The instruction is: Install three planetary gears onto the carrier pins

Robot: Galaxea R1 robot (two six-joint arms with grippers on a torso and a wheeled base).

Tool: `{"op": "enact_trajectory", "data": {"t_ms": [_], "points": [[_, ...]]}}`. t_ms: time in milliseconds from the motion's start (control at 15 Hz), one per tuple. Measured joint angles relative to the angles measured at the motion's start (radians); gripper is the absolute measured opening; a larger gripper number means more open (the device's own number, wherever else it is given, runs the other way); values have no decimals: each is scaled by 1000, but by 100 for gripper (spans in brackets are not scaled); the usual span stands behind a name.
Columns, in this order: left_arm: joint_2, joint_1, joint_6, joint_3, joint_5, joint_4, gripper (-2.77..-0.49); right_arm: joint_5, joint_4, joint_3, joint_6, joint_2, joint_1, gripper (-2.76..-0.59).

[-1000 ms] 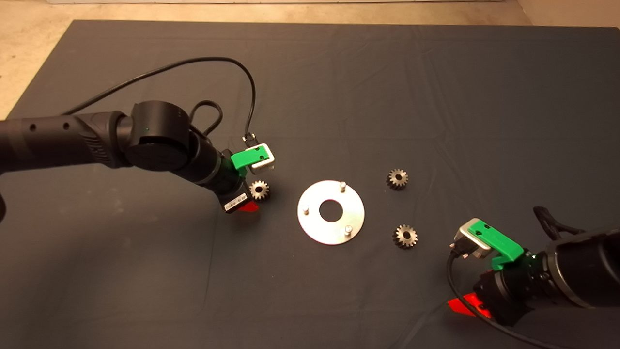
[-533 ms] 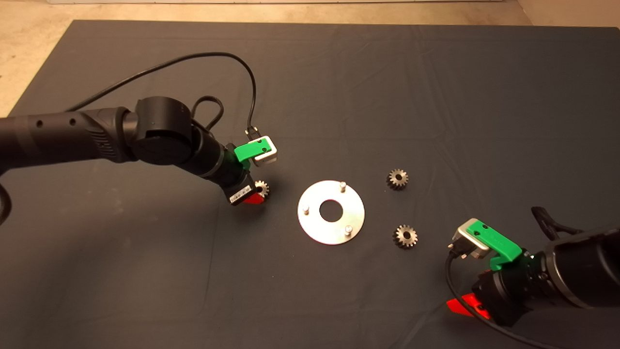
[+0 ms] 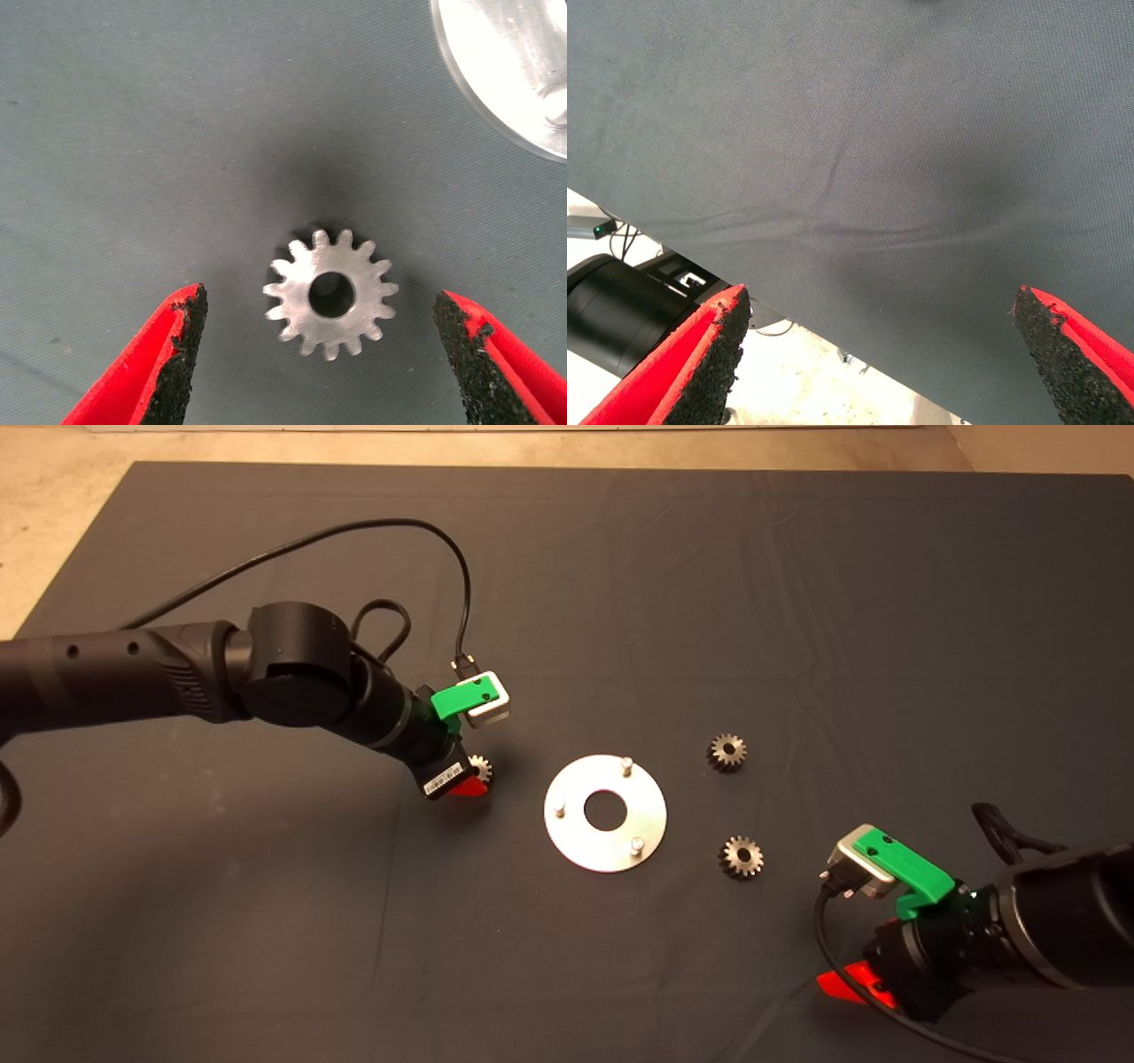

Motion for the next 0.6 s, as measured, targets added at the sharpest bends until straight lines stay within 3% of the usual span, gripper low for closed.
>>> {"op": "enact_trajectory", "data": {"t_ms": [200,467,600], "points": [[0,22,0,-1,-10,0,-148,4,0,0,1,0,0,-115],[-6,37,3,-4,-20,0,-148,7,0,0,1,0,0,-115],[-6,37,3,-16,-35,1,-148,6,0,0,1,0,0,-115]]}}
